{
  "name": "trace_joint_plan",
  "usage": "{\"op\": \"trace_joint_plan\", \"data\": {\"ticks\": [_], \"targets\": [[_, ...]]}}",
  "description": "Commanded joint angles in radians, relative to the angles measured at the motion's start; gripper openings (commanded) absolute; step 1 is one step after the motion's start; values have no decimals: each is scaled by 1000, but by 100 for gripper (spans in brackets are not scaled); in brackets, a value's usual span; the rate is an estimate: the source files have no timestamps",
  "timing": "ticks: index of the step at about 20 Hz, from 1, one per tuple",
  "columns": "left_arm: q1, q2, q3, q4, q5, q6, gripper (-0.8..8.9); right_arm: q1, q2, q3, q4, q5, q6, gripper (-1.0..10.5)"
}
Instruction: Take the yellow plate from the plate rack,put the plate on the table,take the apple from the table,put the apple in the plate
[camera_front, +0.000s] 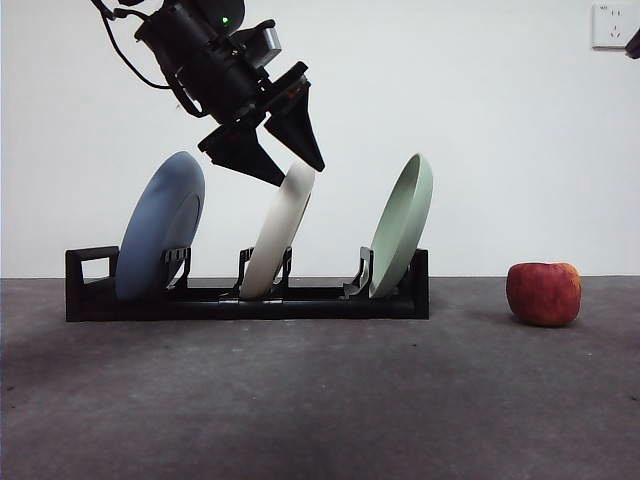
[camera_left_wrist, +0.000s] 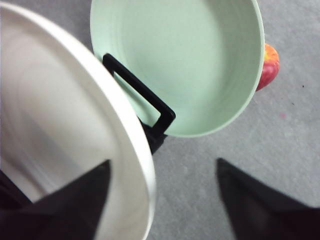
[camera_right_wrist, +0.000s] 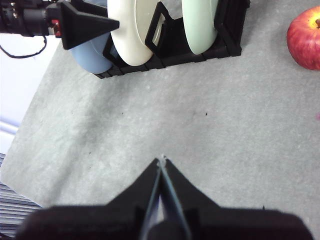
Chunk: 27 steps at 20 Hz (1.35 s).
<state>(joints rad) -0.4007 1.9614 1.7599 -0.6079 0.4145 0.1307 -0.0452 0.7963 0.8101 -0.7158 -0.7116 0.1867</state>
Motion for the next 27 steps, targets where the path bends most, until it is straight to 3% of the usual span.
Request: {"op": "trace_joint_plan", "data": {"ticks": [1, 7, 11, 22, 27], "targets": [[-5, 21, 2, 10, 4, 13, 239, 0, 0, 6, -10, -2, -11, -2], [-5, 49, 2, 26, 4, 23, 144, 0, 0, 6, -18, -3, -11, -2], [-5, 72, 2, 34, 3, 23, -13, 0, 0, 6, -20, -3, -11, -2], [-4, 34, 68, 17, 29, 19, -13, 0, 0, 6, -20, 13, -27, -2], [-4, 2, 204, -93, 41, -1, -13, 0, 0, 6, -20, 13, -33, -2]]}}
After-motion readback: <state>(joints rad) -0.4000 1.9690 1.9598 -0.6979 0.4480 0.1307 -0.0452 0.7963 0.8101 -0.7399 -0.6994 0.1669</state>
